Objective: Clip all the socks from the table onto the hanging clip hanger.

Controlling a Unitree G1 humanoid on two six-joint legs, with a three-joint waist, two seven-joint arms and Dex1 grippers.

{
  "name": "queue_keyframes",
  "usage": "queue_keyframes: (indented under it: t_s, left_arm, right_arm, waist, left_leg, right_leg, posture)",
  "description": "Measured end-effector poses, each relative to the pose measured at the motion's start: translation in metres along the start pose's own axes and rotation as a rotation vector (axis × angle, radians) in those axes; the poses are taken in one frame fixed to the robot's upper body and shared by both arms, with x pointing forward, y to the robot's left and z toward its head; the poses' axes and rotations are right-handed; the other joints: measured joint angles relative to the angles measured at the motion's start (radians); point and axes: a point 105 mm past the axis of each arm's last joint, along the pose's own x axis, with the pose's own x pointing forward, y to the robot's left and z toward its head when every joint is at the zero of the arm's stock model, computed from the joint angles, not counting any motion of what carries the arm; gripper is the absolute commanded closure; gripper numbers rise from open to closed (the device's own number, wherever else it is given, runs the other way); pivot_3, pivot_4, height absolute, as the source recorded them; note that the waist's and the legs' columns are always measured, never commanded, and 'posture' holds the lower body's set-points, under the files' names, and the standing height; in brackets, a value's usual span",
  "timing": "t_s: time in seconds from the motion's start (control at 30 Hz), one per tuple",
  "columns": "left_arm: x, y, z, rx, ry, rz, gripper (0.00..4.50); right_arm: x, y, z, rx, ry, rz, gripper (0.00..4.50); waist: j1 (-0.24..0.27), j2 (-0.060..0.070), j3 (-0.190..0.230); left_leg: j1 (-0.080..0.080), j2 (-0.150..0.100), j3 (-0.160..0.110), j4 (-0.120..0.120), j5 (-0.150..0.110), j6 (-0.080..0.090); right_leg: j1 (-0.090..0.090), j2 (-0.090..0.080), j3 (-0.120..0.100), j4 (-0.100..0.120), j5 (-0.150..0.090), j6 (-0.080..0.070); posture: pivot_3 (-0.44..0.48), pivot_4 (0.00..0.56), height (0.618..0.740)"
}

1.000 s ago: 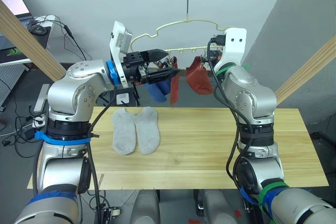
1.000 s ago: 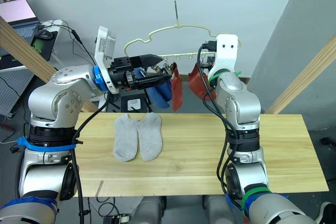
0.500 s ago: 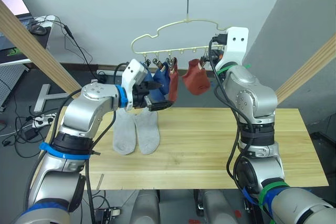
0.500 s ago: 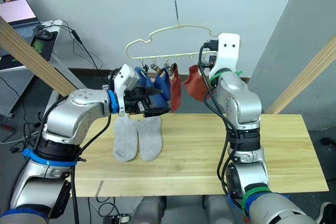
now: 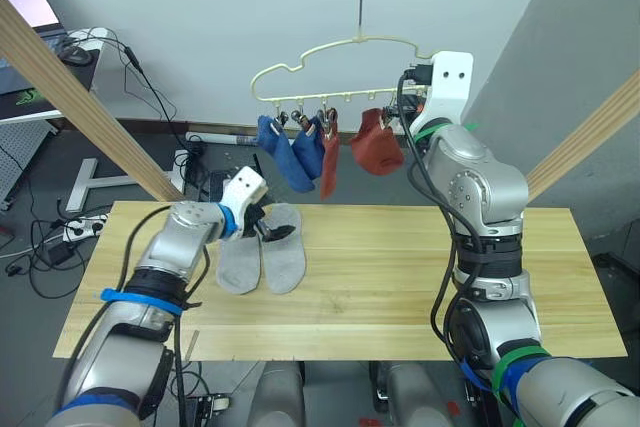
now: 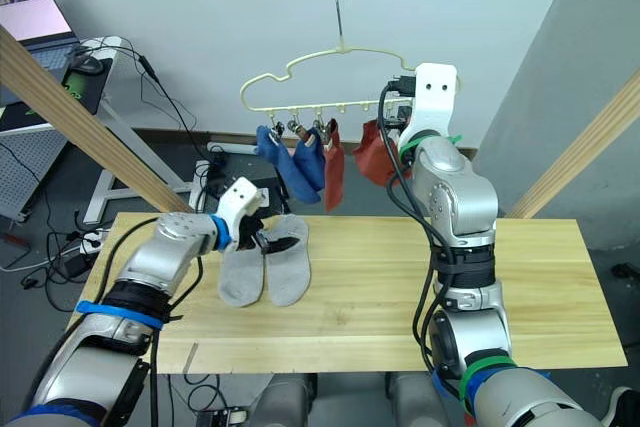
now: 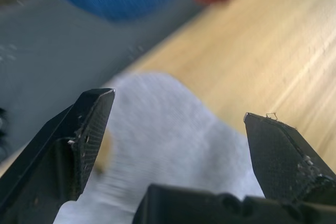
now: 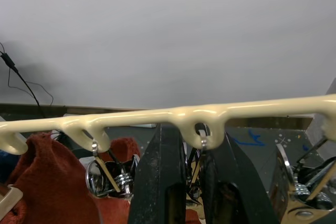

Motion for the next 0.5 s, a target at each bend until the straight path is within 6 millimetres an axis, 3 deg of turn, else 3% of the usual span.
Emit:
queue_keyframes:
  t_s: [0.23,0.5]
  left_arm:
    - [0.021,0.004,-0.005,0.040,0.068,0.015,0.01]
    - [0.024,0.005,-0.013,0.050,0.124,0.011,0.01]
  right_arm:
    - [0.000,0.000,-0.001,-0.001,0.008,0.000,4.49]
    - [-0.001,-0.002,-0.001,0.001,0.012,-0.008,4.49]
  waist:
    - [-0.002,0.000,0.000]
    - [-0.007,0.000,0.000]
  left_leg:
    - [0.000,0.000,0.000,0.001,0.000,0.000]
    - [0.001,0.000,0.000,0.001,0.001,0.001]
  right_leg:
    - [0.000,0.000,0.000,0.001,0.000,0.000]
    - [0.000,0.000,0.000,0.004,0.000,0.000]
  posture:
    - [0.068,0.217,0.740]
    - [0.060,0.217,0.740]
